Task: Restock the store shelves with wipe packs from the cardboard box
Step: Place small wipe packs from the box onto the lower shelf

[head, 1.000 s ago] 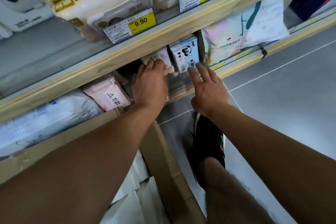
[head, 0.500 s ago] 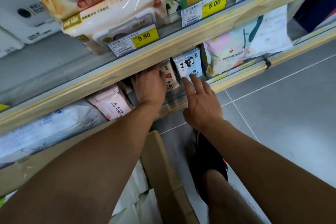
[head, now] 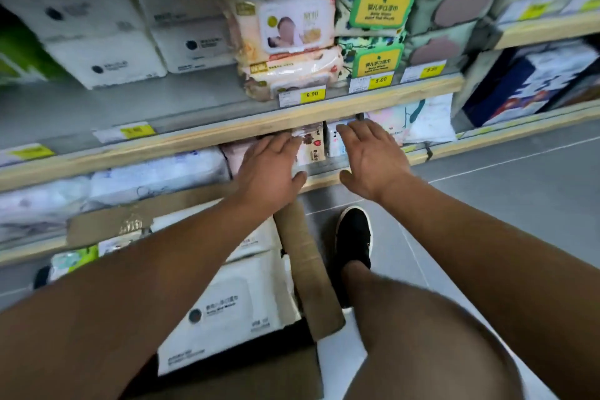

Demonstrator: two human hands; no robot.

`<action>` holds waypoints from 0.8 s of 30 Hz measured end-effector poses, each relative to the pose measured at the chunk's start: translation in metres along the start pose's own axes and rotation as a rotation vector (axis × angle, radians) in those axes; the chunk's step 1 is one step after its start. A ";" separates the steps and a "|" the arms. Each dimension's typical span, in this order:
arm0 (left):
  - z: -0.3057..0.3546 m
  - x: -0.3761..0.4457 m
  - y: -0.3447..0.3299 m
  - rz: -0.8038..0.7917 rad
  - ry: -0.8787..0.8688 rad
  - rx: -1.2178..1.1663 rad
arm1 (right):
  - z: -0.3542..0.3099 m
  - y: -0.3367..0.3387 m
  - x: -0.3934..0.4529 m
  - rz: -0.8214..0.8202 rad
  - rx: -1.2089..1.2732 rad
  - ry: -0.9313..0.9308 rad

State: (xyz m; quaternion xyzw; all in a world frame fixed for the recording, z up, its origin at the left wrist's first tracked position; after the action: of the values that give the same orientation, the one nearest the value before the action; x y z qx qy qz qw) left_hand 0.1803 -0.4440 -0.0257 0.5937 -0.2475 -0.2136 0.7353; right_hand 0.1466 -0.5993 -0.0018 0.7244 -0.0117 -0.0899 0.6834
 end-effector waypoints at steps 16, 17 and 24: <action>-0.129 -0.263 0.110 -0.004 0.153 -0.022 | -0.261 0.030 -0.125 -0.011 -0.045 0.372; -0.139 -0.278 0.112 -0.009 0.170 -0.014 | -0.277 0.023 -0.130 -0.030 -0.059 0.407; -0.206 -0.353 0.116 -0.001 0.327 -0.053 | -0.358 -0.017 -0.138 -0.169 -0.073 0.510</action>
State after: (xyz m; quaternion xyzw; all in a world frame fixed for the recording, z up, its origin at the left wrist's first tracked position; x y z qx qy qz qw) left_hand 0.0326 -0.0477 0.0137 0.6010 -0.1185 -0.1210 0.7811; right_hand 0.0614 -0.2256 0.0154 0.6969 0.2245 0.0385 0.6800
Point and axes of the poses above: each hand's wrist, its own x-axis towards the middle knuckle, its own y-axis out of the back of the hand, z = x × y, the point moved 7 cm from there along x, towards the middle knuckle, and after that the axes turned 9 degrees about -y, right-handed, at the moved point
